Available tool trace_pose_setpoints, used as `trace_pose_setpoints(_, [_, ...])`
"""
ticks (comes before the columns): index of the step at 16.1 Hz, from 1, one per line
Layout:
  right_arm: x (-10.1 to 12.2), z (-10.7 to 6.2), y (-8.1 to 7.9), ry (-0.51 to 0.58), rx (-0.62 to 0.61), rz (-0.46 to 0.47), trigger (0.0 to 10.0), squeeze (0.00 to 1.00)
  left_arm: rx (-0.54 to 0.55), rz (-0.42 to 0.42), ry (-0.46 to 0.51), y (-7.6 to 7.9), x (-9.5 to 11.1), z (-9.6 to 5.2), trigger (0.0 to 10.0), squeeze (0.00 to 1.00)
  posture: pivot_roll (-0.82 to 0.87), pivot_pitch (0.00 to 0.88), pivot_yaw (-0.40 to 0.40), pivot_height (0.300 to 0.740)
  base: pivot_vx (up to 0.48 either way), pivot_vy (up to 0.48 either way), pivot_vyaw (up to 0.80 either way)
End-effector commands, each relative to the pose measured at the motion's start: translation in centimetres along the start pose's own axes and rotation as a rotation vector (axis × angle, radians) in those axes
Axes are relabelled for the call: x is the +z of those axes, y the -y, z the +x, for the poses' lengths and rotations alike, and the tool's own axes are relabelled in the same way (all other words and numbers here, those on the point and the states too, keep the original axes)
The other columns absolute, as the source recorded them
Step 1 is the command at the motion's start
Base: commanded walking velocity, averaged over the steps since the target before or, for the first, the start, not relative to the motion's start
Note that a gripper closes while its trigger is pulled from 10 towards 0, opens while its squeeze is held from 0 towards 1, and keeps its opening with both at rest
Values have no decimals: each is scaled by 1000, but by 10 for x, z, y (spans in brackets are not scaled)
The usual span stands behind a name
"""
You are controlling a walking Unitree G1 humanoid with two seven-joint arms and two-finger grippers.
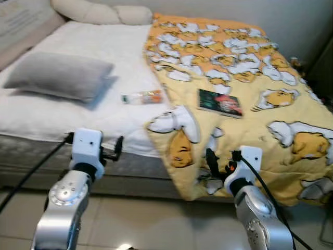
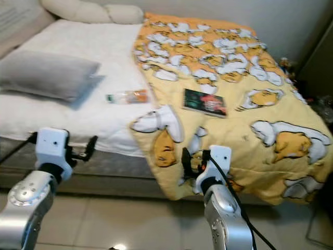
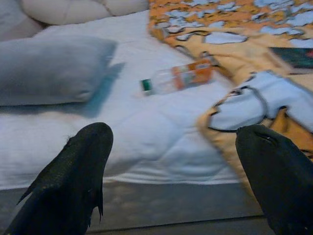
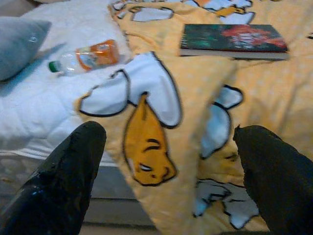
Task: Clean up the room
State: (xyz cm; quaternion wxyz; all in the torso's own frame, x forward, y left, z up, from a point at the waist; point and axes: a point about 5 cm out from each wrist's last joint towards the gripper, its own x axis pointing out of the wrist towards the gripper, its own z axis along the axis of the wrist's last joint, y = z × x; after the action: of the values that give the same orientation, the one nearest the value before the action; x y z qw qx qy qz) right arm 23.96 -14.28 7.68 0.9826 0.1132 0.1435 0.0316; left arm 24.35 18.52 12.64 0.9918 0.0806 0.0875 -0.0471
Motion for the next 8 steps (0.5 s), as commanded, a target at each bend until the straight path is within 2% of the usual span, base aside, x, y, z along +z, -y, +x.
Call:
trace_pose_setpoints(1, [0,-1,10,-4,-39,-11,10000,961,-20,-2,12,6,2,1,10000,1000,60,0,-5,740,0,480,0])
trace_pose_setpoints(2, [0,-1,9,-4,-40,-14,10000,667,-19,-1,11,6,2,1,10000,1000,61,0,-7,740,0,480,0])
trace_pose_setpoints(3, [0,0,9,-4,-40,-18,10000,0,-17,-1,11,6,2,1,10000,753,61,0,-9,740,0,480,0])
trace_pose_setpoints(4, [1,0,8,-5,-39,-20,10000,0,-17,-1,11,6,2,1,10000,451,62,0,-10,740,0,480,0])
trace_pose_setpoints(5, [0,1,8,-5,-37,-22,10000,0,-16,-2,11,5,1,1,10000,322,63,0,-12,740,0,480,0])
trace_pose_setpoints(6, [0,1,8,-7,-34,-25,10000,0,-15,-3,10,5,1,1,10000,98,65,0,-16,740,0,480,0])
trace_pose_setpoints(7, [1,1,8,-7,-32,-29,10000,0,-14,-3,11,5,0,1,10000,8,66,0,-17,740,0,480,0])
trace_pose_setpoints(8, [1,1,8,-7,-30,-32,10000,0,-11,-8,15,6,0,1,10000,0,68,0,-21,740,0,412,0])
